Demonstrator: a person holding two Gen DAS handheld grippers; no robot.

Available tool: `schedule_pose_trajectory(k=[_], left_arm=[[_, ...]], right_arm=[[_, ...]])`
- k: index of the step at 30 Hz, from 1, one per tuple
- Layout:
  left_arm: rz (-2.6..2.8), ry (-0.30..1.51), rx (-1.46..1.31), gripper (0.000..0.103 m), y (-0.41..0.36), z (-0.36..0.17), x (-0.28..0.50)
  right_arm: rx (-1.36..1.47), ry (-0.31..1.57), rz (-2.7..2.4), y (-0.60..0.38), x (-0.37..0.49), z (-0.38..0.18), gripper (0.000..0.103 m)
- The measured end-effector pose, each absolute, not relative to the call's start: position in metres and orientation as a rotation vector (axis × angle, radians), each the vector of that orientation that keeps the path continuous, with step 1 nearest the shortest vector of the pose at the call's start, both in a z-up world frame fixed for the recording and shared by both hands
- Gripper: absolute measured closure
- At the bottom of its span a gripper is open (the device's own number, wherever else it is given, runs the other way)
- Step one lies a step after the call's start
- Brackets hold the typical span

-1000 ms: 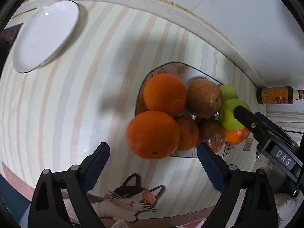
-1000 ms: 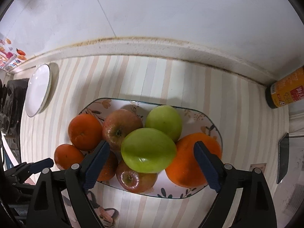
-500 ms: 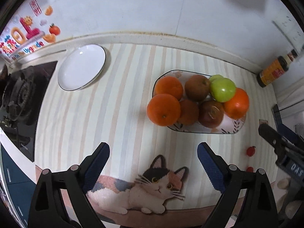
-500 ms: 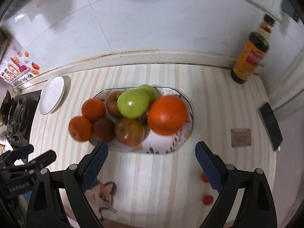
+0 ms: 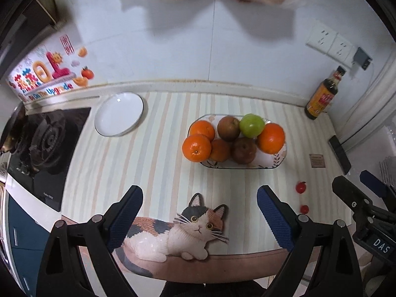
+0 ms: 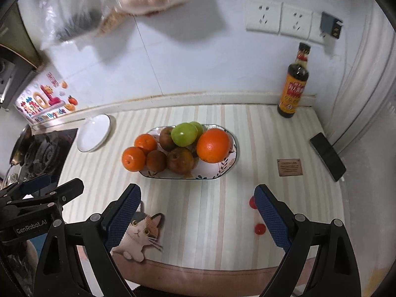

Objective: Organize fruits
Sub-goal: 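Lift both tools back from the platter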

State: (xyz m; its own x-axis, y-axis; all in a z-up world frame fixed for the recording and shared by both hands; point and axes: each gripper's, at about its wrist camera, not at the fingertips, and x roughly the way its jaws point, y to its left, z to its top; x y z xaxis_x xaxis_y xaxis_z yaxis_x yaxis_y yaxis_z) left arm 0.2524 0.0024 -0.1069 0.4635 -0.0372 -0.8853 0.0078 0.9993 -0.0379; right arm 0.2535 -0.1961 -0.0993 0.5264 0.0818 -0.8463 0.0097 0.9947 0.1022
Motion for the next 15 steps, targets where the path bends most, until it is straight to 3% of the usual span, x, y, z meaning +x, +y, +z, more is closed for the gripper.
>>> schedule_pose_trajectory(k=[15], left_arm=[[-0.072, 0.941, -0.014, 0.008, -0.001, -0.041, 0.185]], right_arm=[[0.093, 0.881, 0.061, -0.192, 0.172, -0.017, 0.008]])
